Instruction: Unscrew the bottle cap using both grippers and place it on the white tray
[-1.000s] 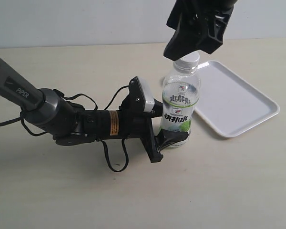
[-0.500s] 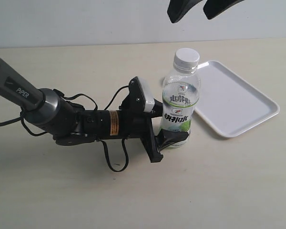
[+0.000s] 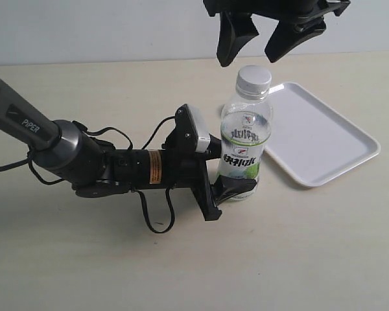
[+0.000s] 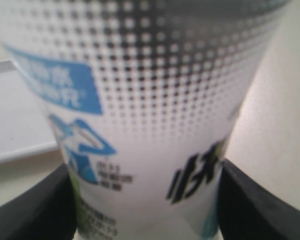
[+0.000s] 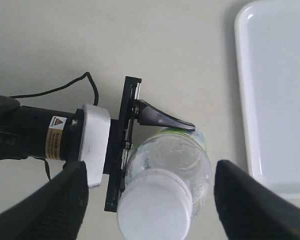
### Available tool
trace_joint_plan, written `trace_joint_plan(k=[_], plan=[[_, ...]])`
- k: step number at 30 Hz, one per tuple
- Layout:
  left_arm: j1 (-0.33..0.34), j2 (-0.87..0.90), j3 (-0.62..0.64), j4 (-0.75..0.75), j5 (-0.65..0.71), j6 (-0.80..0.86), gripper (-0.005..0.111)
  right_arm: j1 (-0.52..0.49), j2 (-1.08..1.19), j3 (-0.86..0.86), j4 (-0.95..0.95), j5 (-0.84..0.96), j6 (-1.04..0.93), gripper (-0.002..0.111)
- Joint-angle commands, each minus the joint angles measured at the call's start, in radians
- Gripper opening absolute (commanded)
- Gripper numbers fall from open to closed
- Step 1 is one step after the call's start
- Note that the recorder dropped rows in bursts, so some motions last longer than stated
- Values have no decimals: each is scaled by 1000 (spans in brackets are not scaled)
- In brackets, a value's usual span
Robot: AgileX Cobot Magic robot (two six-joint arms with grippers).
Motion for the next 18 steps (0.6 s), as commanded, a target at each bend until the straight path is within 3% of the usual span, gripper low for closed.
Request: trace_joint_plan(k=[1, 18], plan=[[-2, 2, 2, 30, 52, 3, 0, 2, 3, -6, -7, -3, 10, 68], [-2, 2, 2, 30, 52, 3, 0, 2, -89, 97, 12, -3, -81, 68]])
